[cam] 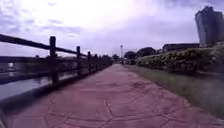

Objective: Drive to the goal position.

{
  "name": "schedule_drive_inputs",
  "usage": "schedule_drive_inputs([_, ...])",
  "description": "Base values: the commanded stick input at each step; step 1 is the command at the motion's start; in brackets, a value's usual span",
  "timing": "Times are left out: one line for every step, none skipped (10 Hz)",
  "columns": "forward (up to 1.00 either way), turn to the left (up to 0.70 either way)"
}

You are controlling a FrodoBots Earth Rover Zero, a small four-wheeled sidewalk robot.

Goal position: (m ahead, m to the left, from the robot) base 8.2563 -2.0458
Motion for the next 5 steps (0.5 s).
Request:
schedule_drive_inputs([1.00, 0.00])
schedule_drive_inputs([1.00, 0.00])
schedule_drive_inputs([1.00, 0.00])
schedule_drive_inputs([1.00, 0.00])
schedule_drive_inputs([1.00, 0.00])
